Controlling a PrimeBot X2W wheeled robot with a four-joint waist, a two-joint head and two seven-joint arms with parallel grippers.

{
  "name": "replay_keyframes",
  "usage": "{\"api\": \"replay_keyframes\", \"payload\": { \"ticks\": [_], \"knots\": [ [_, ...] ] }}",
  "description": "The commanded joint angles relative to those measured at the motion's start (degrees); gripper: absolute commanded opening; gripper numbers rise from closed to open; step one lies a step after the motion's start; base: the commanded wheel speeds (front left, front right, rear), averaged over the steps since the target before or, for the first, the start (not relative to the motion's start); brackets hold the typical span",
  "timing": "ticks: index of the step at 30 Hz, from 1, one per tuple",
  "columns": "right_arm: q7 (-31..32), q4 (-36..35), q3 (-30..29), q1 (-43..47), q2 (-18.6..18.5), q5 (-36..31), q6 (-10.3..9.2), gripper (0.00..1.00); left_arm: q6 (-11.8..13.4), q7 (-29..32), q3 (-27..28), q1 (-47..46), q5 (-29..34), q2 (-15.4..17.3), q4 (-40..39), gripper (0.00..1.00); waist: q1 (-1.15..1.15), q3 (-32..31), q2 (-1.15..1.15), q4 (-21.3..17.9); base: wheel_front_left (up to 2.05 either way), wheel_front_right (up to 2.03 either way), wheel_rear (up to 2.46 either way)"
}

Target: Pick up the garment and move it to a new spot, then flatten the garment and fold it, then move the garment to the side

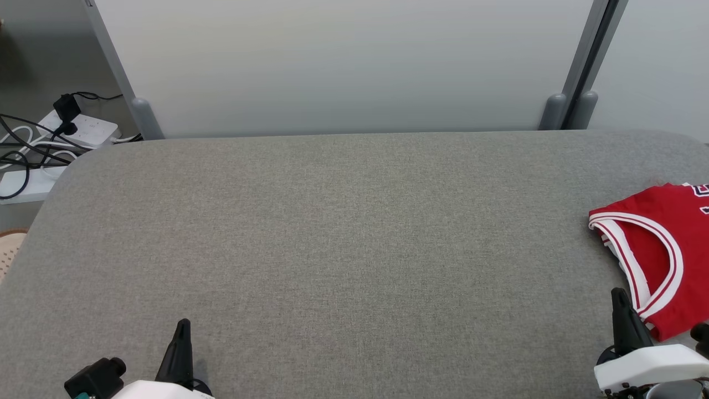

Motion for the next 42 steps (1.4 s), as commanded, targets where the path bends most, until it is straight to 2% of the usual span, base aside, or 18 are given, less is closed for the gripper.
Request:
{"api": "replay_keyframes", "payload": {
  "ticks": [1,42],
  "knots": [
    [0.51,-1.9,0.18,-1.92,-0.45,2.16,0.09,0.0,-0.79,0.39,1.01,-2.97,-2.3,0.94,-1.75,0.0,-0.01,0.02,0.0,0.0,0.0,0.0,0.0],
    [7.26,-4.55,-0.94,-2.13,0.15,29.18,0.17,0.0,-1.61,7.3,2.76,-4.95,-28.84,1.18,-4.36,0.0,-0.01,0.4,0.0,-0.01,0.0,0.0,0.0]
  ]
}}
